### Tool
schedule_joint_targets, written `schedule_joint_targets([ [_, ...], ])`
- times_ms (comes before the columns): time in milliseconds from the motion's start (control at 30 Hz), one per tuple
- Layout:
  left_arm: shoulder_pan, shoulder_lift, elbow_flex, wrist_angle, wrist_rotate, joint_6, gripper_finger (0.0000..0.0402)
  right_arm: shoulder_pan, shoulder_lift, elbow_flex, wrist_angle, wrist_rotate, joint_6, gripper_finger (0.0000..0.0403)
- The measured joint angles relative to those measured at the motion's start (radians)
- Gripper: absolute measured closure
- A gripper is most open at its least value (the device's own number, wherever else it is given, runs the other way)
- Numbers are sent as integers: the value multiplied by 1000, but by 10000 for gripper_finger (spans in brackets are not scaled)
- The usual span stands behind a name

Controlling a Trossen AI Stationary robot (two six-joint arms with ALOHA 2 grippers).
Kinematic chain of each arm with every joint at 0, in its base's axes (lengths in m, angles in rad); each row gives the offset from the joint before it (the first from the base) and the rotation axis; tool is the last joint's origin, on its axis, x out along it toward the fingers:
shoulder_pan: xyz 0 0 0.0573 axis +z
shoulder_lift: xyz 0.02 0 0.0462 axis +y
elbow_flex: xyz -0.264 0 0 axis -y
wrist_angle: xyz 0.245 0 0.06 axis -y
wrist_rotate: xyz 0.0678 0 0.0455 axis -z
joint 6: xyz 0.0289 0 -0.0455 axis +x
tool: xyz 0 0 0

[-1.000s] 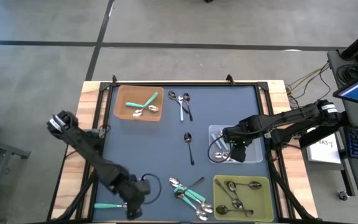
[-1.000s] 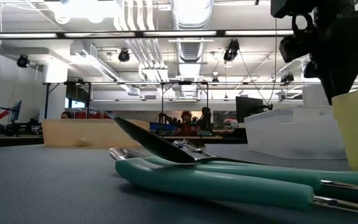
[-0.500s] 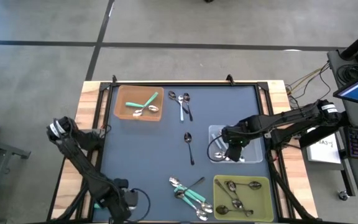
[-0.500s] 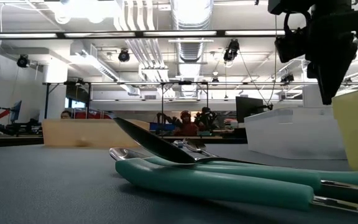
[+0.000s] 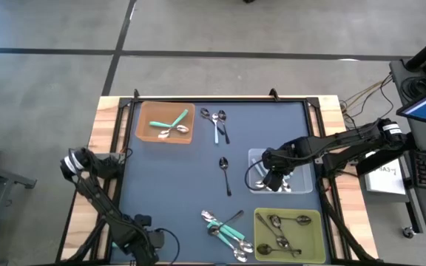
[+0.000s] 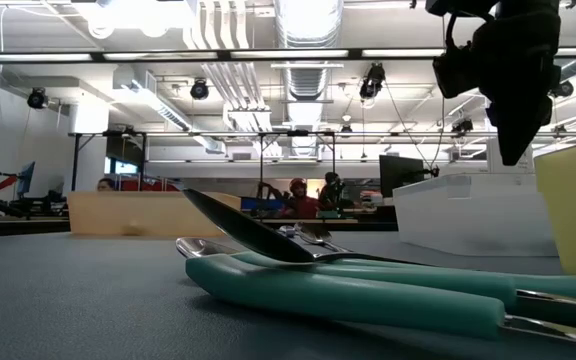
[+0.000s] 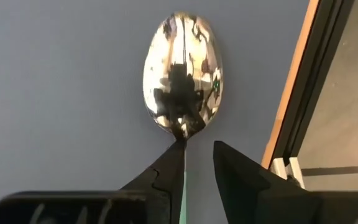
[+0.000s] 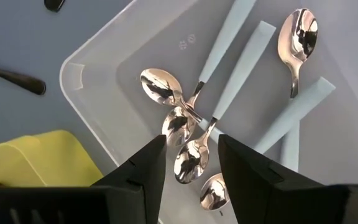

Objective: Sort silverware by color (type)
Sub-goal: Put the green spoon into the orange bin

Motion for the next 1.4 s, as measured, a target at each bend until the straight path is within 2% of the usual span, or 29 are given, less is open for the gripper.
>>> schedule_joint_targets([
  [567, 0, 22, -2, 3, -2, -4, 276, 0, 0, 0, 12, 0, -4, 266],
  [633, 0, 24, 2, -1, -27, -3, 274, 0, 0, 0, 14, 0, -4, 266],
  [800, 0, 34, 72, -62, -58, 60, 273, 0, 1, 0, 23, 0, -11, 266],
  [1033, -5, 31, 171, -169, -133, 68, 273, 0, 1, 0, 30, 6, -30, 266],
  [1133, -5, 29, 168, -166, -161, 57, 273, -1, 1, 0, 32, 20, -43, 266],
  [1400, -5, 27, 91, -134, -153, -28, 273, -1, 1, 0, 31, 24, -53, 266],
])
